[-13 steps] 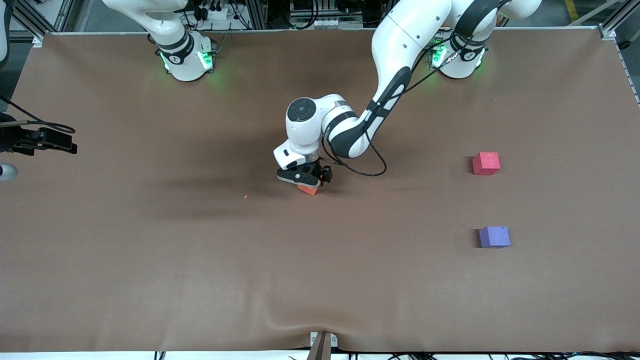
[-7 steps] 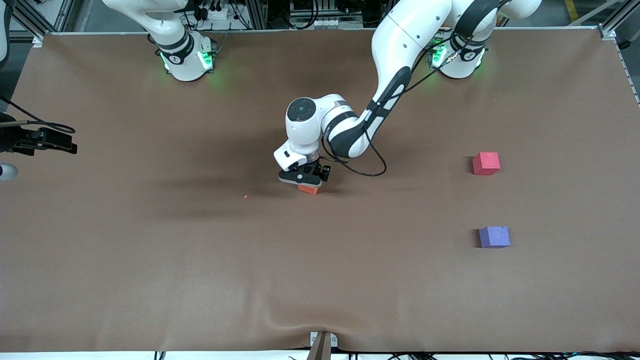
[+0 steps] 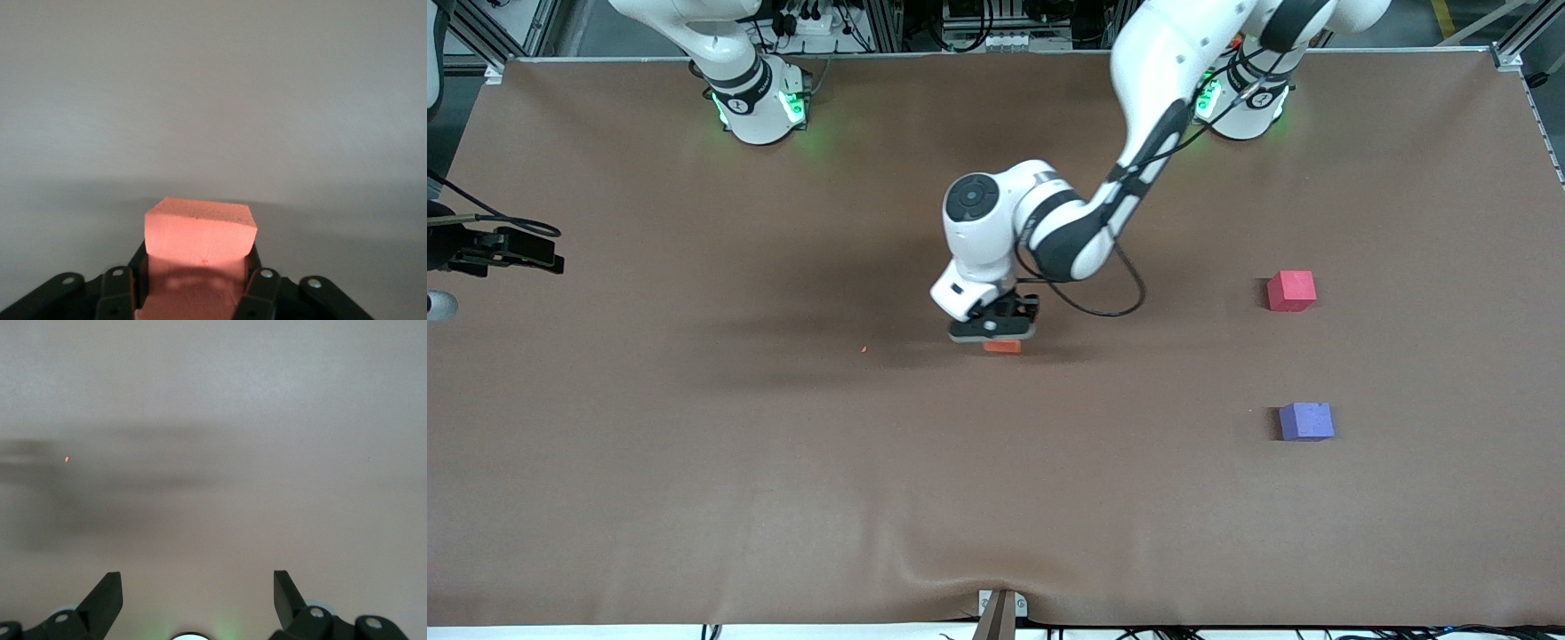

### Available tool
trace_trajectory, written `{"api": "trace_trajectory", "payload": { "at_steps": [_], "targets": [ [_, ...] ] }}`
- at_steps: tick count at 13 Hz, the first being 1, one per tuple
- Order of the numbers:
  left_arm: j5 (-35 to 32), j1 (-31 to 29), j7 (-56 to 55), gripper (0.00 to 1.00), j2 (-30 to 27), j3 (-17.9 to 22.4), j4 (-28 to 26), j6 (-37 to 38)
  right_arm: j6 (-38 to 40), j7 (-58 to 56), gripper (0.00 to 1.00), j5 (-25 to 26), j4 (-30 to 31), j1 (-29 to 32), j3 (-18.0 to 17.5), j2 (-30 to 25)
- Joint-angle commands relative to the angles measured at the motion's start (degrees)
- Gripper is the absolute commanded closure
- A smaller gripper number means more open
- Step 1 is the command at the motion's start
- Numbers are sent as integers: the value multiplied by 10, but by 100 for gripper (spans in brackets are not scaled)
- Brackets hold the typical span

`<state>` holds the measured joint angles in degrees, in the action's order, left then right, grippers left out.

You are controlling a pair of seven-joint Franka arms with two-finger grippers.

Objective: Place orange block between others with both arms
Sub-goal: 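Carry the orange cube with the left gripper between pink and blue cubes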

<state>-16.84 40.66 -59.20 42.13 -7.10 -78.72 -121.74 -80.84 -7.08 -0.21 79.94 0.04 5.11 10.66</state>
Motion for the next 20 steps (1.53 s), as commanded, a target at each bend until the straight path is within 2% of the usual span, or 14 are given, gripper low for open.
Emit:
{"api": "trace_trajectory", "payload": {
  "at_steps": [1,4,6,9,13,15,18,20],
  "targets": [
    [35,-70,-9,100,-53,-8,-16,50,4,7,0,-9,-8,0,1,-1],
    [37,-162,-8,100,-71,-9,-19,95,4,7,0,-9,-10,0,1,-1],
    [37,-221,1,100,-93,-11,-41,122,4,7,0,-9,-11,-1,2,-1],
    [37,-312,115,100,-131,-12,-112,122,3,7,0,-9,-12,-1,2,-1],
    [31,-380,240,100,-172,-11,-206,117,3,7,0,-9,-15,-1,1,-1],
    [29,-415,287,100,-190,-11,-246,102,3,7,0,-9,-16,-1,2,-1],
    [30,-450,341,100,-213,-12,-312,37,3,7,0,-9,-16,-1,1,-1],
    [30,-465,344,100,-210,-12,-332,-3,3,7,0,-9,-16,-2,1,-1]
  ]
}}
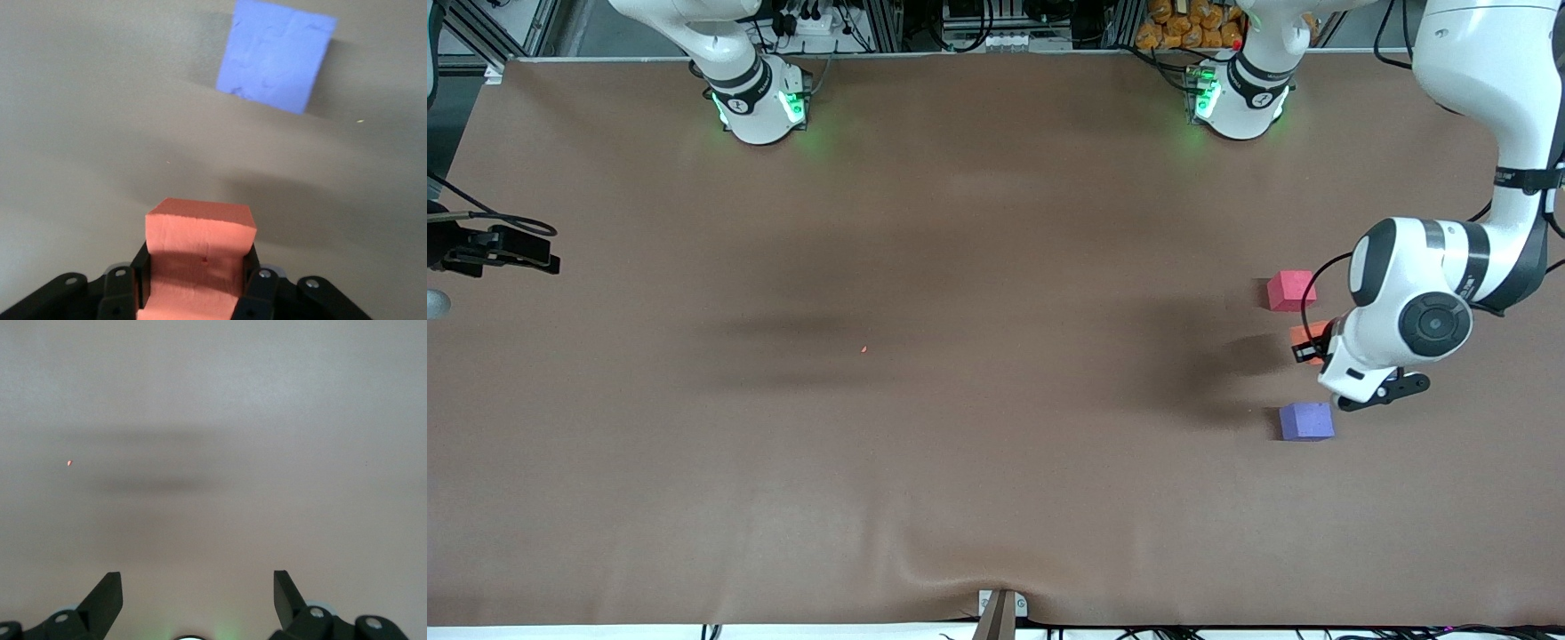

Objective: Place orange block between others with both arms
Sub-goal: 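Carry the orange cube with the left gripper between pink and blue cubes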

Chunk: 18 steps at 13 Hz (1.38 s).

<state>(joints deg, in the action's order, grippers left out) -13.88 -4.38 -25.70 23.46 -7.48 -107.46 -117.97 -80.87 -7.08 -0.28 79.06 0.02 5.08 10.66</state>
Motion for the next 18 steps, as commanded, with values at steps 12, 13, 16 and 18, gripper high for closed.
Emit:
{"api": "trace_trajectory", "payload": {
  "at_steps": [12,13,16,18],
  "targets": [
    [5,-34,10,100,26,-8,-71,-170,4,7,0,-8,-8,1,2,0],
    [4,-34,15,100,31,-8,-71,-173,4,7,0,-9,-15,3,3,0],
    [5,-35,58,100,38,-7,-71,-186,5,9,0,-7,-19,-3,3,0],
    [5,-35,58,100,40,-7,-71,-189,5,10,0,-5,-19,-2,2,0]
  ]
}}
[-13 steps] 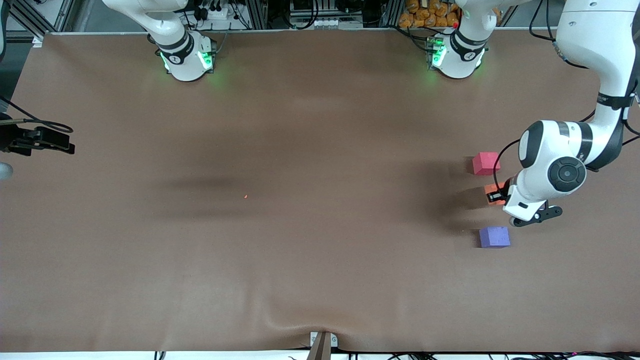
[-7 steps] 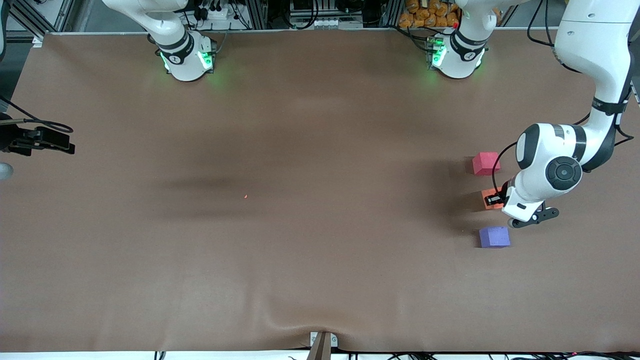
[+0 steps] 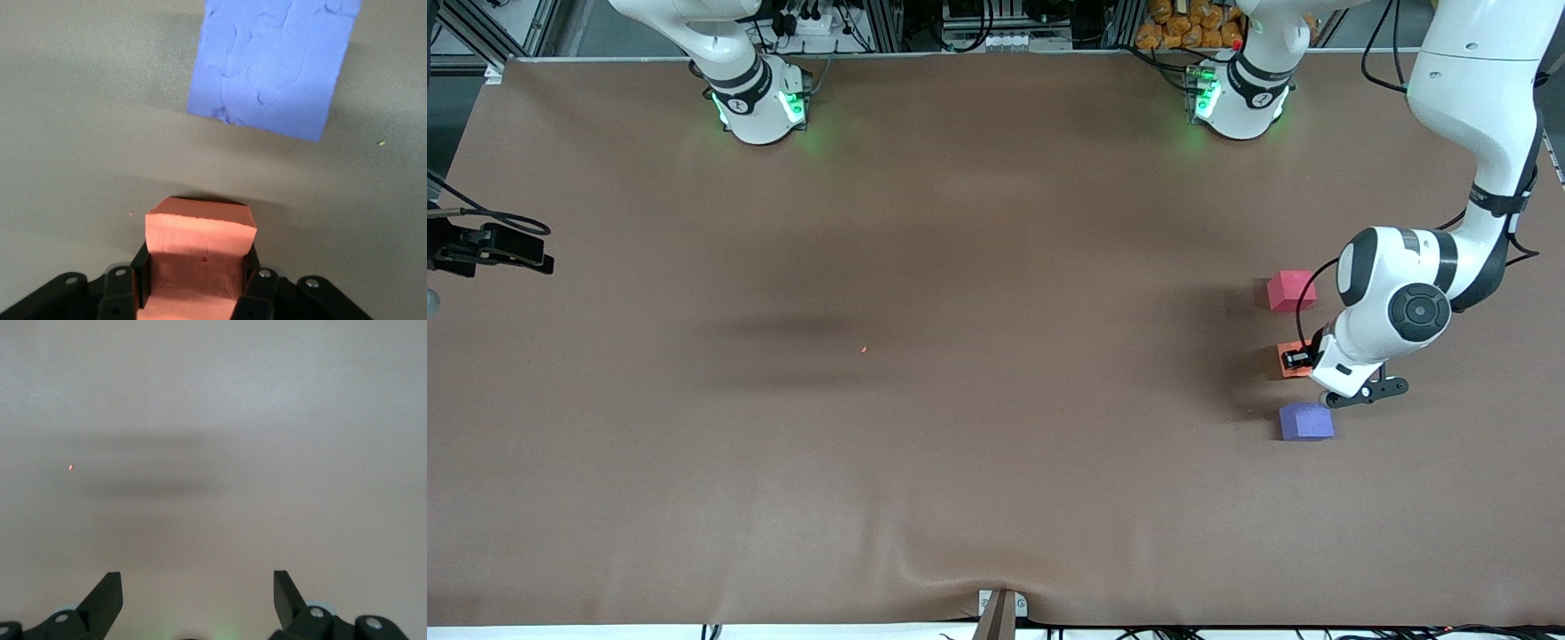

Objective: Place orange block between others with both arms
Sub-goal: 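Lower the orange cube between the cubes and open the left gripper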

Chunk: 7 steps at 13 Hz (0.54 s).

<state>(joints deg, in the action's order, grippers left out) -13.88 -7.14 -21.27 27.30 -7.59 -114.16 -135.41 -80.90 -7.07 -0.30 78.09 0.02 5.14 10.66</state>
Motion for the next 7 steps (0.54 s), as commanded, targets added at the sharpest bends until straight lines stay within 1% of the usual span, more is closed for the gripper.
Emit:
{"api": "trace_trajectory", "payload": {
  "at_steps": [1,4,5,6,7],
  "targets": [
    [5,-8,14,100,6,-6,-4,-21,6,10,0,-6,-9,0,1,0],
    [5,-8,15,100,14,-5,-5,-24,6,10,0,-6,-9,0,1,0],
    [5,-8,16,61,16,-6,-5,-24,6,10,0,-7,-9,1,1,0],
    [4,-8,16,6,20,-5,-5,-24,6,10,0,-6,-9,1,1,0],
    [3,-8,17,0,21,-5,-5,-24,6,10,0,-6,-9,1,1,0]
  ]
}}
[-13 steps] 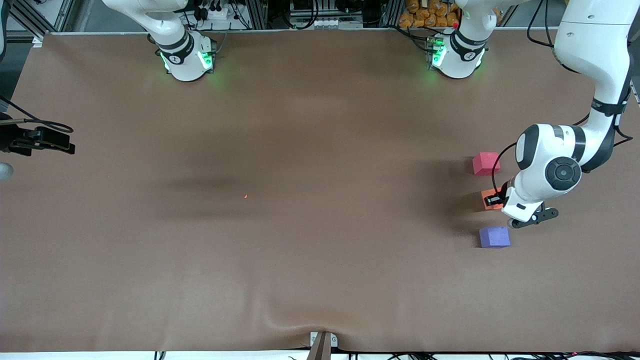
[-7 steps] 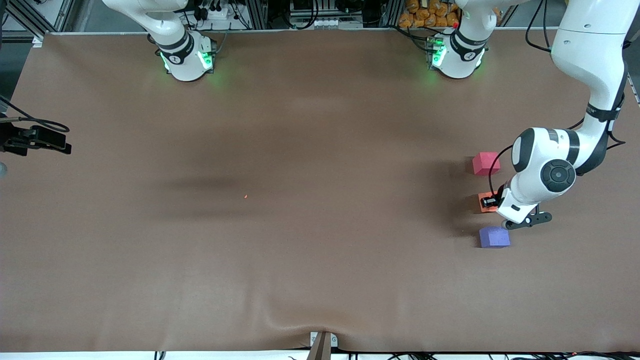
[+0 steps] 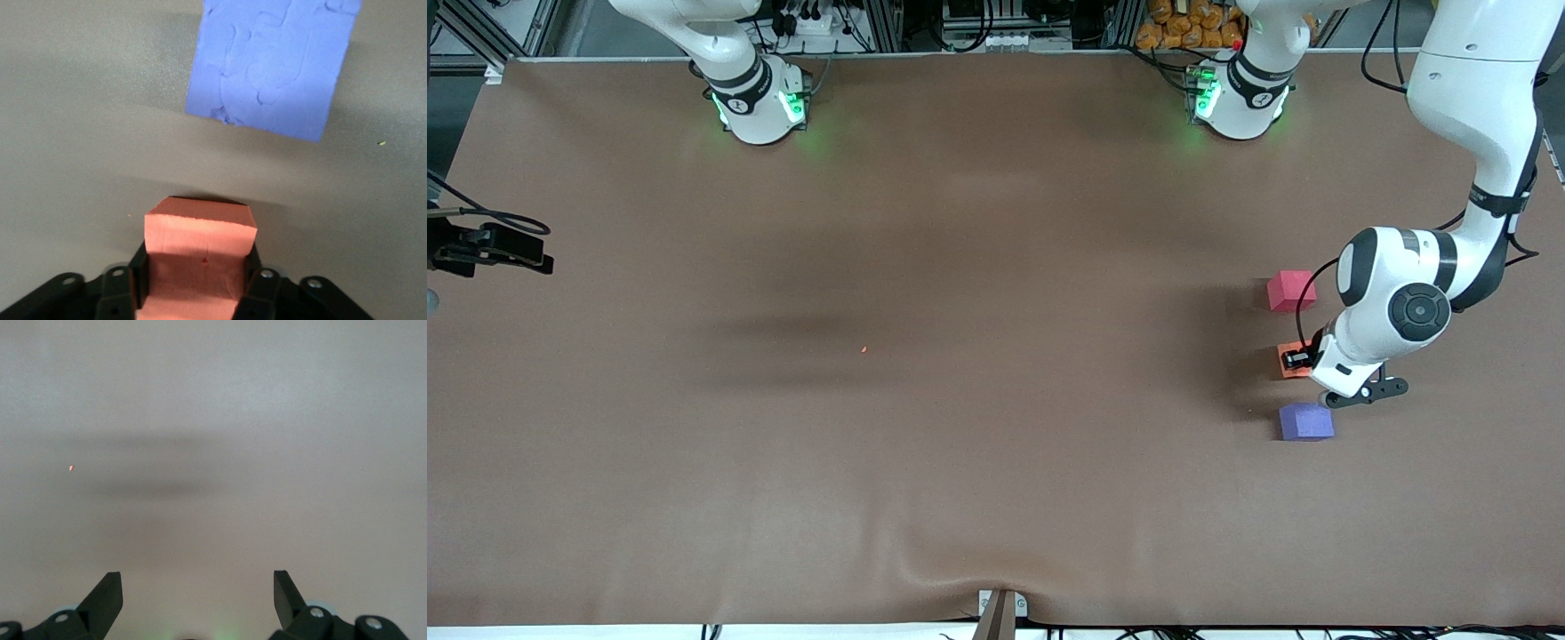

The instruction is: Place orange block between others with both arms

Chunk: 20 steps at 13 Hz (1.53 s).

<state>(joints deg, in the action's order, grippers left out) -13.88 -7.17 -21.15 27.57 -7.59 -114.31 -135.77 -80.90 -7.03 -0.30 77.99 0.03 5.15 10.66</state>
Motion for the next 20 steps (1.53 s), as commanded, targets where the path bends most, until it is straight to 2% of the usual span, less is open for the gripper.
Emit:
{"api": "trace_trajectory", "payload": {
  "at_steps": [1,5,7,11,13,17,20],
  "targets": [
    [3,-7,16,0,17,-5,-3,-19,6,10,0,-6,-8,1,1,0],
    [3,-5,19,0,-9,-6,-2,8,6,10,0,-7,-8,0,2,0],
    [3,-4,20,0,-50,-8,1,38,6,10,0,-7,-8,0,1,0],
    [12,-6,19,0,-139,-37,16,98,6,9,0,-7,-9,1,1,0],
    [59,-6,19,0,-171,-51,50,154,6,9,0,-7,-9,1,1,0],
    [65,-3,21,0,-196,-72,165,293,6,8,0,-8,-9,1,1,0],
    [69,-6,110,0,-219,-76,224,389,4,10,0,-5,-9,0,1,0]
  ]
}}
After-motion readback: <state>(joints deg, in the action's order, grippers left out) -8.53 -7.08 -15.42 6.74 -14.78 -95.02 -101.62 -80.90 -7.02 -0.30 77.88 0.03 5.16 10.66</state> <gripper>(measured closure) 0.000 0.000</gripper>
